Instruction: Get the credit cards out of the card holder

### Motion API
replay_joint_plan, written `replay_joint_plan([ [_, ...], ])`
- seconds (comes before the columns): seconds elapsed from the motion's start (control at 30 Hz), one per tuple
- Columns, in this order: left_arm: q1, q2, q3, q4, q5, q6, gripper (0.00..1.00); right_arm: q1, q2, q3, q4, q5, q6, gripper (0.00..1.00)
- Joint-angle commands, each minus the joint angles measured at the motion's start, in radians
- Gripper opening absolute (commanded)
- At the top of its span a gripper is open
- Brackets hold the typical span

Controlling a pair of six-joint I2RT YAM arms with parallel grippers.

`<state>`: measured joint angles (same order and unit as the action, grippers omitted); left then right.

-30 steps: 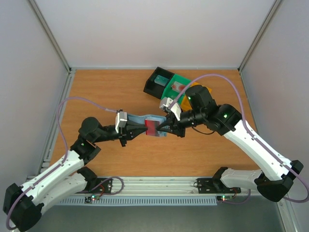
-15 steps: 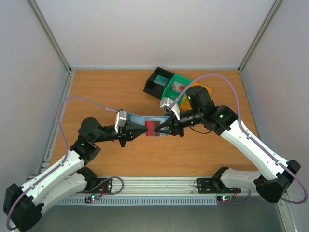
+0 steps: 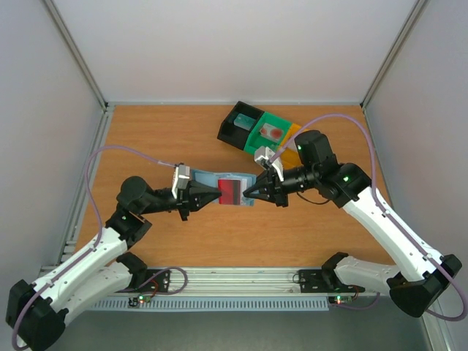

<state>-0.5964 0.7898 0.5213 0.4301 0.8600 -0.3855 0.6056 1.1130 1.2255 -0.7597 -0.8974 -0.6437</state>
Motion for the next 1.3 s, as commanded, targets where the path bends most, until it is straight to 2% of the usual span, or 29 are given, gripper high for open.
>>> replay_joint_plan([
  [0.0,0.005,-0.019,0.005,0.067,0.028,-0.001,0.0,-0.011,-0.022,-0.007,0.001,-0.014,0.002,0.01],
  [0.23,0.022,-0.022,0.018,0.025,0.063,0.011,0.0,-0.075,-0.048,-0.021,-0.033,-0.032,-0.022,0.01],
  [0.6,0.036,-0.016,0.021,-0.019,0.1,0.035,0.0,-0.098,-0.062,-0.003,-0.104,-0.035,-0.059,0.01],
  [0.8,0.035,0.003,0.013,0.016,0.085,0.027,0.0,-0.096,0.004,0.039,-0.081,-0.148,0.012,0.01],
  [1.03,0.033,0.012,0.008,0.022,0.076,-0.009,0.0,-0.092,0.013,0.023,-0.029,-0.163,0.032,0.01],
  [1.27,0.048,-0.009,0.026,-0.033,0.039,0.002,0.0,-0.106,-0.019,0.006,-0.108,-0.082,-0.048,0.01],
])
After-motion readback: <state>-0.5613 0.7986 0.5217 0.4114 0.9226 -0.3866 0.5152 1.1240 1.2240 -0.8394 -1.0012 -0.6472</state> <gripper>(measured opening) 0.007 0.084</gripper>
